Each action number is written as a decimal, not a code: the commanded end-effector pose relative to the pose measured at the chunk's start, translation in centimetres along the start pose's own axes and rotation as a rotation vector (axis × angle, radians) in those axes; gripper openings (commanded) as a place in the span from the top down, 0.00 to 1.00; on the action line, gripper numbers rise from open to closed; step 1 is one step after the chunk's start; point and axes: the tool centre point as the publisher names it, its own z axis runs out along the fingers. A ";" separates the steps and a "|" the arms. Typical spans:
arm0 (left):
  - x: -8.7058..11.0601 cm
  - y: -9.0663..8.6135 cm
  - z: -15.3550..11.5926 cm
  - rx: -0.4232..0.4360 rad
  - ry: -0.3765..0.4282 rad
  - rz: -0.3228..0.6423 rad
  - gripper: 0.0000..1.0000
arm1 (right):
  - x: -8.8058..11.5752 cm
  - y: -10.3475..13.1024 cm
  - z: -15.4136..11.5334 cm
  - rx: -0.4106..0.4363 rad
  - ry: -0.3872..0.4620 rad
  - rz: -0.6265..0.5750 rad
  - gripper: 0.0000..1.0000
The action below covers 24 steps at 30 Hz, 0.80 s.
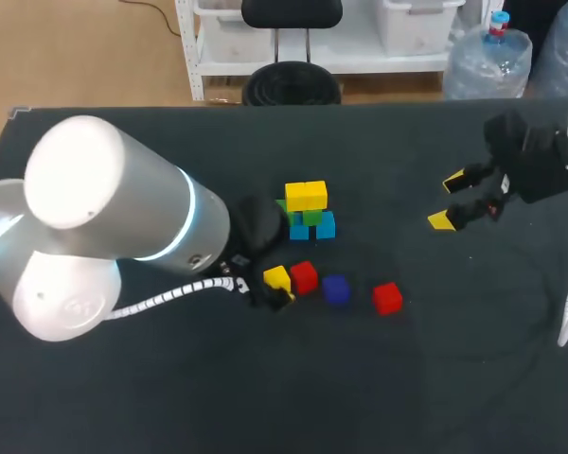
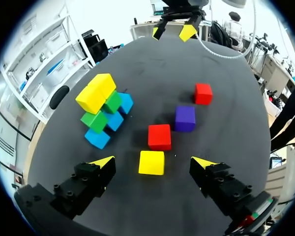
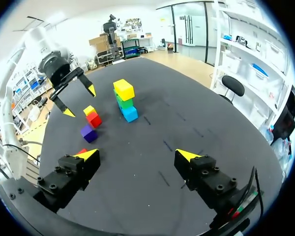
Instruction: Place the blue cubes, place green cubes on the blue cubes, place the yellow cubes on the green cubes, then place the red cubes on the yellow cubes, and place purple cube on the red cubes.
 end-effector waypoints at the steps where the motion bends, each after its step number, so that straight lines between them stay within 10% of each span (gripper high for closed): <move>1: 0.0 -0.2 0.8 0.000 0.001 -0.004 0.00 | 0.0 -0.1 0.1 -0.002 -0.003 -0.001 0.00; 24: 0.2 -0.8 1.5 0.048 0.014 0.014 0.17 | 0.0 -0.1 0.1 -0.002 -0.003 -0.001 0.00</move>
